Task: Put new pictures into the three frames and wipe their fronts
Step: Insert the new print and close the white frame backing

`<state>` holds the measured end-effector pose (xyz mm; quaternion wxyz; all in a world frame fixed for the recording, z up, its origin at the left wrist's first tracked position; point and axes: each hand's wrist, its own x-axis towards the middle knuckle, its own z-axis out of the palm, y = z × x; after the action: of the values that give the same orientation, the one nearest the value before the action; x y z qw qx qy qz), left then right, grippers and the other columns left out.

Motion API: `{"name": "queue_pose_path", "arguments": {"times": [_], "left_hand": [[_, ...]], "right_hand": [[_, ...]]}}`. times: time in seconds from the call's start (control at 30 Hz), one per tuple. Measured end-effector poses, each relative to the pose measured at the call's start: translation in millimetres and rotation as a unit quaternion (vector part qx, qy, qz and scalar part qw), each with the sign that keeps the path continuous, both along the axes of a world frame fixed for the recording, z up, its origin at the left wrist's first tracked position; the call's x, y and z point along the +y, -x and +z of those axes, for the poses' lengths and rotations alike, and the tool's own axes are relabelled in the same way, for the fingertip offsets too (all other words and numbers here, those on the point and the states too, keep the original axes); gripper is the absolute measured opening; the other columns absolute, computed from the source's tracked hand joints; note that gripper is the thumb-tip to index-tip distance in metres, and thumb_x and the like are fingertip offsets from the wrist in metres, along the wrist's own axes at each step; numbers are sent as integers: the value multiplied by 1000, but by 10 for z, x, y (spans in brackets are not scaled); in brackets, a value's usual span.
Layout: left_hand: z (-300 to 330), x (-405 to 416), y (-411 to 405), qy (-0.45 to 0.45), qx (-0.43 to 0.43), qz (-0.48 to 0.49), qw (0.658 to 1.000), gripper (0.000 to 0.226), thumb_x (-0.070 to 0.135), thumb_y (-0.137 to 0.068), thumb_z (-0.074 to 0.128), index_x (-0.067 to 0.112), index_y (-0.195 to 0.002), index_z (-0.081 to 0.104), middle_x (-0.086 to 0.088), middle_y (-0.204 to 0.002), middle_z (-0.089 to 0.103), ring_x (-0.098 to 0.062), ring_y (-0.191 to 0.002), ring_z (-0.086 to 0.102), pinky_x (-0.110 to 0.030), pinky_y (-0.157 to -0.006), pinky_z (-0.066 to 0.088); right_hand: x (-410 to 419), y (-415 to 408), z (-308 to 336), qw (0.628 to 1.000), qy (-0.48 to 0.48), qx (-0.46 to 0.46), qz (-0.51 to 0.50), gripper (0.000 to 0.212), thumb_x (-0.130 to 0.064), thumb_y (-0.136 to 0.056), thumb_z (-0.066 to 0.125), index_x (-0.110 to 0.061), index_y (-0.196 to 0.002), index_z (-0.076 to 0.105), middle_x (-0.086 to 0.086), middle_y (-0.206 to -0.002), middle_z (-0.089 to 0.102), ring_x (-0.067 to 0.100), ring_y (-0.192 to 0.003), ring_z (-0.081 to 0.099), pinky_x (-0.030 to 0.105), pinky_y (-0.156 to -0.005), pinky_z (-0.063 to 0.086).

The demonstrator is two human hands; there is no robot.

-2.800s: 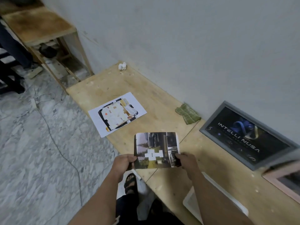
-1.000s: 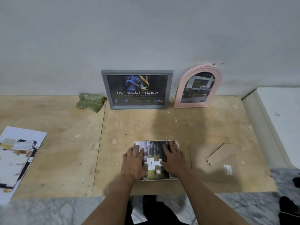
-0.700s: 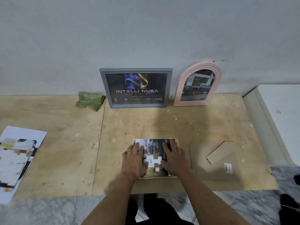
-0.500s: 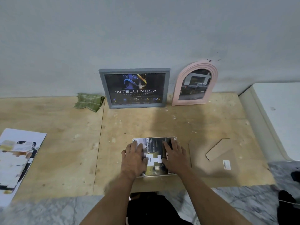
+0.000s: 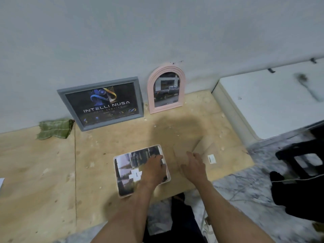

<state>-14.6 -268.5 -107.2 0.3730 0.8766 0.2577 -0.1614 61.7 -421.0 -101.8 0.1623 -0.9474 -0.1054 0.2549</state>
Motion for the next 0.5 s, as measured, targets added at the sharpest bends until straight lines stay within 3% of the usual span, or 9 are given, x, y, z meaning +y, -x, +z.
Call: {"name": "queue_pose_path", "arguments": {"times": [0.13,0.27,0.37,0.43,0.5], "left_hand": [[-33,-375,-378,29,58,47,997,31,18,-94,50,12,-122,63,-9,-122,66,-28,-109,63,-28,-84,49],[-63,-702,-679,45,115,112,986,29,28,-93,48,10,-110,64,-14,-118,70,-32,-110,65,-32,-89,50],[6,-840,-825,49,145,171,973,25,16,-95,48,2,-106,65,-21,-122,67,-36,-117,62,-32,-91,48],[6,-854,-856,72,154,222,960,28,16,-97,46,-3,-104,66,-24,-124,65,-37,-119,60,-32,-92,46],[-61,-840,-837,112,131,252,952,21,20,-93,50,7,-85,65,-22,-118,68,-36,-115,63,-32,-93,48]], "right_hand": [[-568,-375,-98,997,30,21,-64,46,-21,-91,53,-9,-134,41,16,-135,40,36,-120,44,40,-95,41],[-1042,-688,-206,993,52,41,-97,49,-18,-89,53,-7,-135,40,20,-133,39,41,-117,44,44,-93,41],[-1176,-853,-292,992,43,41,-111,47,-18,-85,59,-3,-127,45,19,-125,48,38,-111,49,40,-89,42],[-1197,-963,-303,982,1,66,-176,43,-20,-86,56,-1,-123,49,17,-122,53,35,-111,52,40,-89,44],[-1254,-1043,-296,969,-29,92,-229,37,-21,-89,51,-1,-121,53,17,-120,56,34,-110,54,39,-88,45]]}}
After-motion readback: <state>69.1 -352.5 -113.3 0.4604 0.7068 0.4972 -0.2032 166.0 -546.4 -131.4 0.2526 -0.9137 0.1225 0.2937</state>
